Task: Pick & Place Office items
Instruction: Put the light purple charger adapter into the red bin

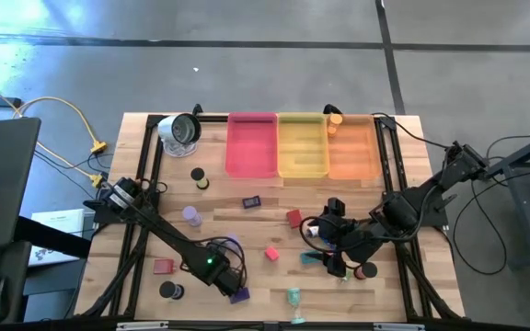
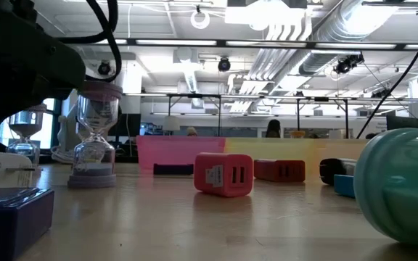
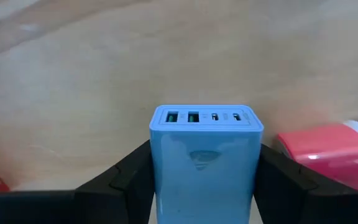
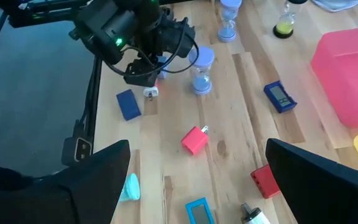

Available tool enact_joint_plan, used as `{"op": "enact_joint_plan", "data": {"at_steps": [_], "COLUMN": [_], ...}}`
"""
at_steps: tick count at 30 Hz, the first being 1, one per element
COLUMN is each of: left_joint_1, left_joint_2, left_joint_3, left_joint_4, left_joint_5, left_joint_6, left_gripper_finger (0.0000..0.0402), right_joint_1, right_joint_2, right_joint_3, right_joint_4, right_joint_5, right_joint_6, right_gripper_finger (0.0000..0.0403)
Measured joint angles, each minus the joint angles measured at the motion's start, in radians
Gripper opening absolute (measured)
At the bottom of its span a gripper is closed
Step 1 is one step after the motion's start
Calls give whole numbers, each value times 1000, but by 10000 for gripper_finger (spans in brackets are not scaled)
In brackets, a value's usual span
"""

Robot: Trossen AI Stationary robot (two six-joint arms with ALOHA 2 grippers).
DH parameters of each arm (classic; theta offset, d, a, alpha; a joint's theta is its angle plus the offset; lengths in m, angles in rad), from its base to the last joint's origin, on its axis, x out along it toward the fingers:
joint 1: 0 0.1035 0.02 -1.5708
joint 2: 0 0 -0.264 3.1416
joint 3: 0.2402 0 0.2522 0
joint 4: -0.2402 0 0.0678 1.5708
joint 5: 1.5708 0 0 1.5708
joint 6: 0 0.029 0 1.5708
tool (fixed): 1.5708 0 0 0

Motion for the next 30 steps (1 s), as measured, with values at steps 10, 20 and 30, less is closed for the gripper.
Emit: {"op": "enact_joint_plan", "data": {"at_steps": [10,20,30], "left_joint_1": [6,162,565], "left_joint_2": [-180,-524,-683], "left_joint_3": [-2,0,0], "left_joint_4": [-9,-16,-14], "left_joint_5": [-47,-273,-211], "left_joint_6": [84,414,887], "left_gripper_finger": [200,200,200], "right_joint_1": [-9,-69,-141], "right_joint_2": [-2,-72,-106], "right_joint_3": [0,0,0], "right_joint_4": [-27,-114,-152], "right_joint_5": [52,96,132], "right_joint_6": [-1,32,45], "right_gripper_finger": [366,366,366]}}
